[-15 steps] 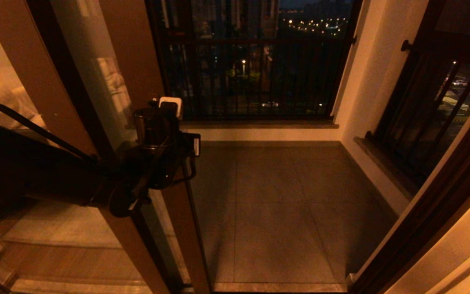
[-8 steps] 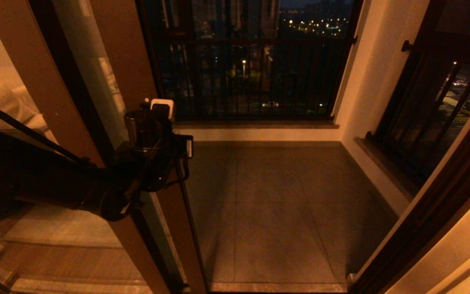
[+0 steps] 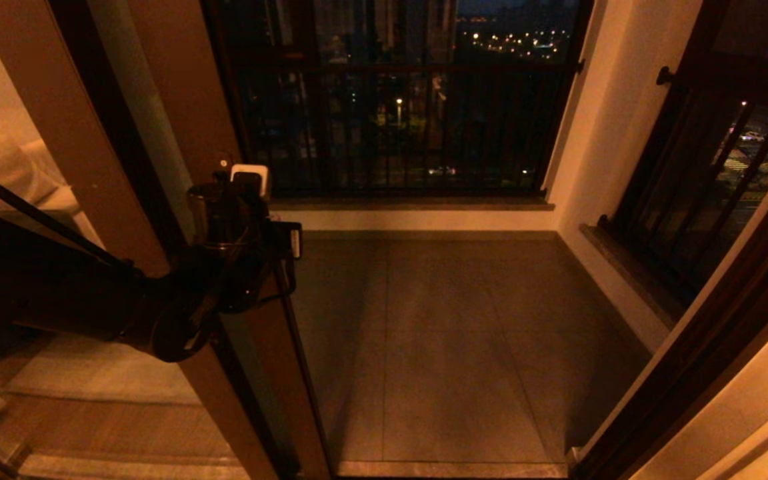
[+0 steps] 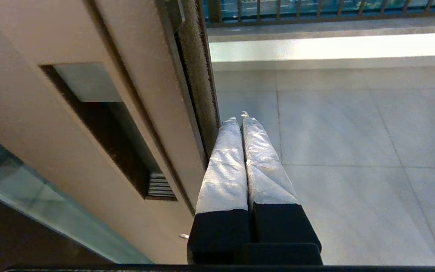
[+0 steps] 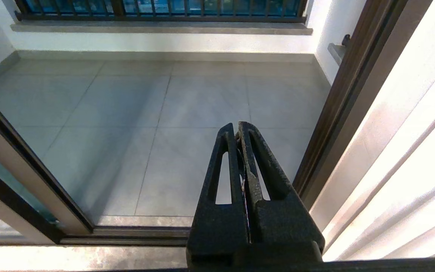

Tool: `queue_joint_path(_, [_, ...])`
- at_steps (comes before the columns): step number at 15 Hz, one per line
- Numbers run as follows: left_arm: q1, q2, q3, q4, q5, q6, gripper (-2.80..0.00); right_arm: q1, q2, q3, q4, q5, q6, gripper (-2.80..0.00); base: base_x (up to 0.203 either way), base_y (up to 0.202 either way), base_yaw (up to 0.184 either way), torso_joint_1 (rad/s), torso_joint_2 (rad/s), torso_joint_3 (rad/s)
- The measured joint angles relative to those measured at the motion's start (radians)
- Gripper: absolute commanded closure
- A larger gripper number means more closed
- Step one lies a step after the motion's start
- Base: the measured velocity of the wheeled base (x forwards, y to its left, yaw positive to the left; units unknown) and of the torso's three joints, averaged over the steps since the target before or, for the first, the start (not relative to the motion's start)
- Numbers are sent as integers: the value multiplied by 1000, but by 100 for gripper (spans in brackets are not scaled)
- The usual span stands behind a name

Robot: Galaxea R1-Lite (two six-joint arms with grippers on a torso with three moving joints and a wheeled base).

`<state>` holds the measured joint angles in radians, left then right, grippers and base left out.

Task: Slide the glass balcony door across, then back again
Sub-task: Open the slid door

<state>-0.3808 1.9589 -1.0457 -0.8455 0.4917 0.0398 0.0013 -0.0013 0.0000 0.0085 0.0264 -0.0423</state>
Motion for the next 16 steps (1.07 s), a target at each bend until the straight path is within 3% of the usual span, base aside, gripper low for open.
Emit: queue_joint_path(16, [89,-5,26,-3,-44,0,0,0,0,0,0,0,0,0,0,0,0,0,0,0])
